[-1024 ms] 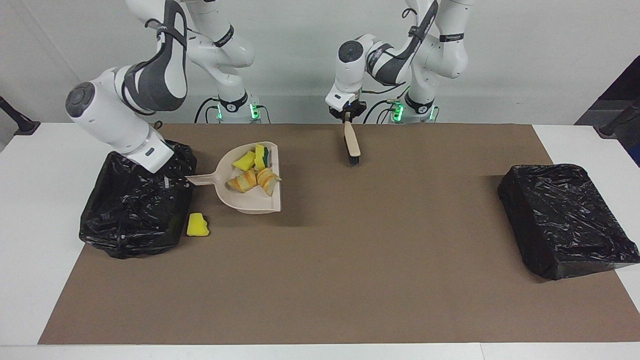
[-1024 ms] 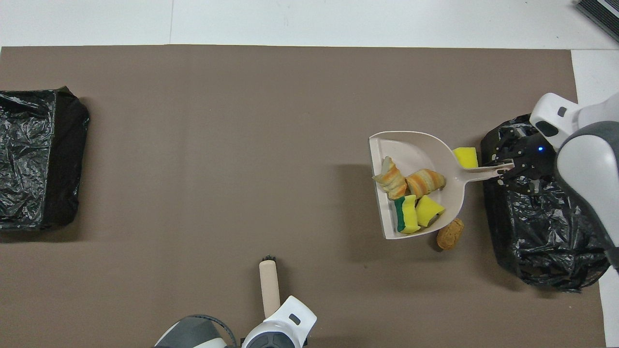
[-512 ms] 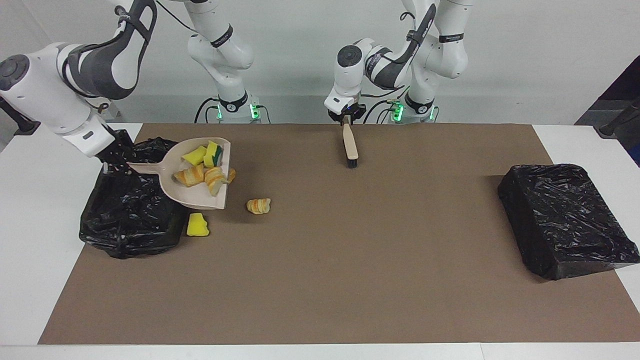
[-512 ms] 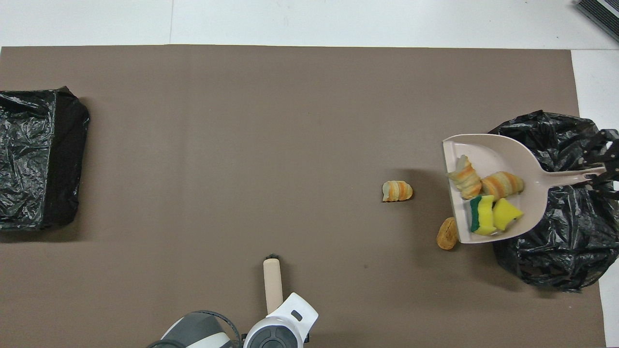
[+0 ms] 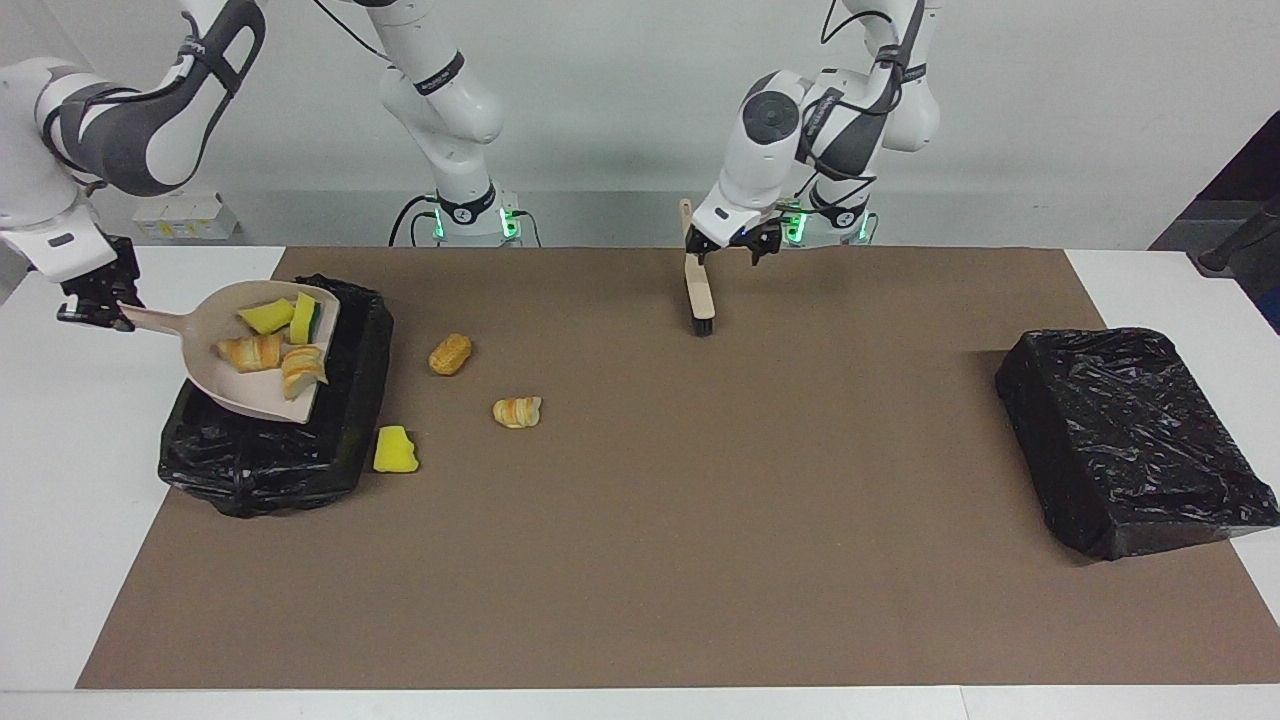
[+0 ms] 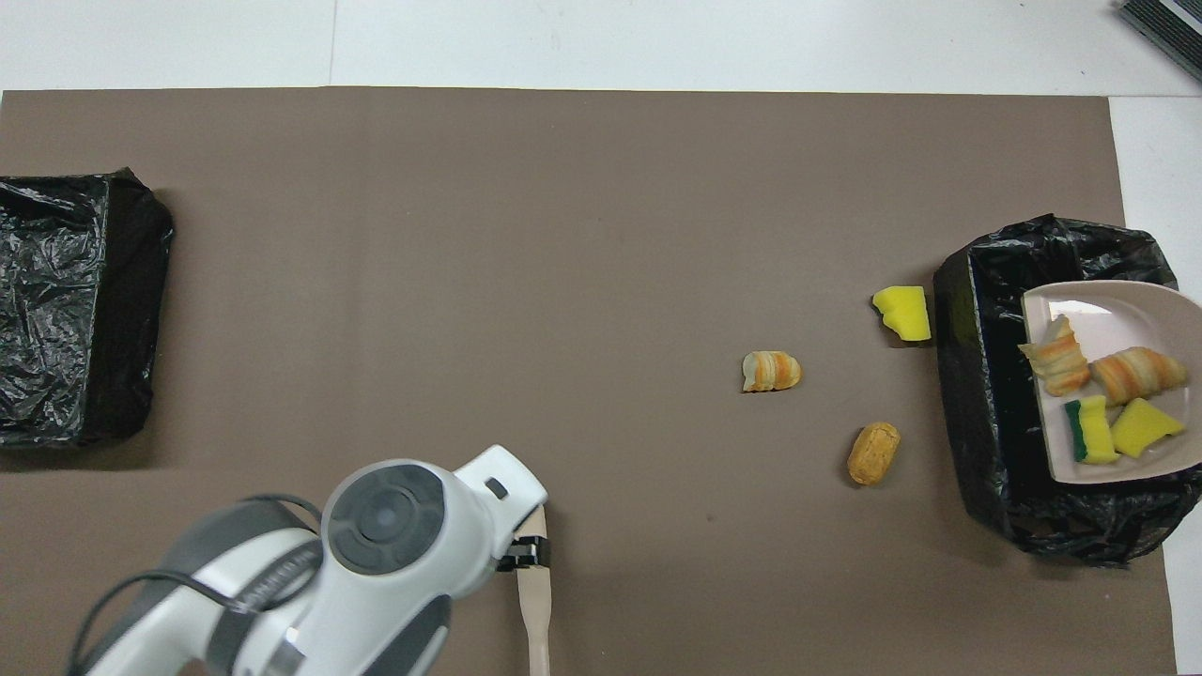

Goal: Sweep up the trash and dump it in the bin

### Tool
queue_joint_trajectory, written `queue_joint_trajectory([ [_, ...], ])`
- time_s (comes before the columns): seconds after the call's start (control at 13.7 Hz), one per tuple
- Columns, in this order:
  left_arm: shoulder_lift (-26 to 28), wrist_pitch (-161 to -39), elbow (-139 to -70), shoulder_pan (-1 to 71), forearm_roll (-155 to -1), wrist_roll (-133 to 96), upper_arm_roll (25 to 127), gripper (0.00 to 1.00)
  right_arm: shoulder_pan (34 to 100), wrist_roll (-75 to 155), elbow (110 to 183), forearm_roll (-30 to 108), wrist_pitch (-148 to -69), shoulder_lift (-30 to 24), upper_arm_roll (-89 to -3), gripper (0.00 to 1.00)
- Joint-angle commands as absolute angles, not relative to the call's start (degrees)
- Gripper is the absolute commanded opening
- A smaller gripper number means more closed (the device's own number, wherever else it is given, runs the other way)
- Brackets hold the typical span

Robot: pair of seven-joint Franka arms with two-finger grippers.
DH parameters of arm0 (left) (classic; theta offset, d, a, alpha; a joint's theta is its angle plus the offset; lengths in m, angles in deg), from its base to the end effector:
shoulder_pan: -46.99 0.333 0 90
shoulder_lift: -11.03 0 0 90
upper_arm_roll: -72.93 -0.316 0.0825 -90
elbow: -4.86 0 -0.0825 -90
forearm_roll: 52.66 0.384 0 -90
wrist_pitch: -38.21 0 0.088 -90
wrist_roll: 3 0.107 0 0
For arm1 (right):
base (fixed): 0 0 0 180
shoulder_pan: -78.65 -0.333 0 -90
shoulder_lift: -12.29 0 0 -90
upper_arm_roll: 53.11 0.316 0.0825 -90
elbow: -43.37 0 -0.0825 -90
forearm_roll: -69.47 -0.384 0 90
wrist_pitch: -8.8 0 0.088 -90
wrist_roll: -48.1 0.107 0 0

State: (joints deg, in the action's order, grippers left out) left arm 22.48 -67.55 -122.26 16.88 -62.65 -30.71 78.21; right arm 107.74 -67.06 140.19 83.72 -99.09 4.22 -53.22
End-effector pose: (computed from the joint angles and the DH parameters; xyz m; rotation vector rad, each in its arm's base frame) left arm 0.3736 -0.2837 0.4470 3.0871 -0.1059 -0.3459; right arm 0.5256 -0.3148 0.5153 2.1229 2.1230 -0.3190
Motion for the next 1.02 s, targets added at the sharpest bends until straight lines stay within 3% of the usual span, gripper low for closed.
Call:
queue_joint_trajectory([
  [0.0,21.93,-59.02,-111.45,24.47,-58.65,-22.99,78.82,1.0,107.31,-64.77,140.23,89.91,-99.39,4.47,-52.32,0.0],
  [0.37,21.23,-49.6,-97.73,35.98,-57.23,-8.55,78.29,1.0,102.3,-59.14,141.55,103.46,-98.69,4.82,-51.53,0.0],
  [0.95,13.24,-46.86,-85.41,42.86,-53.81,-0.72,78.2,1.0,102.47,-61.85,140.84,107.97,-95.01,10.44,-51.53,0.0],
])
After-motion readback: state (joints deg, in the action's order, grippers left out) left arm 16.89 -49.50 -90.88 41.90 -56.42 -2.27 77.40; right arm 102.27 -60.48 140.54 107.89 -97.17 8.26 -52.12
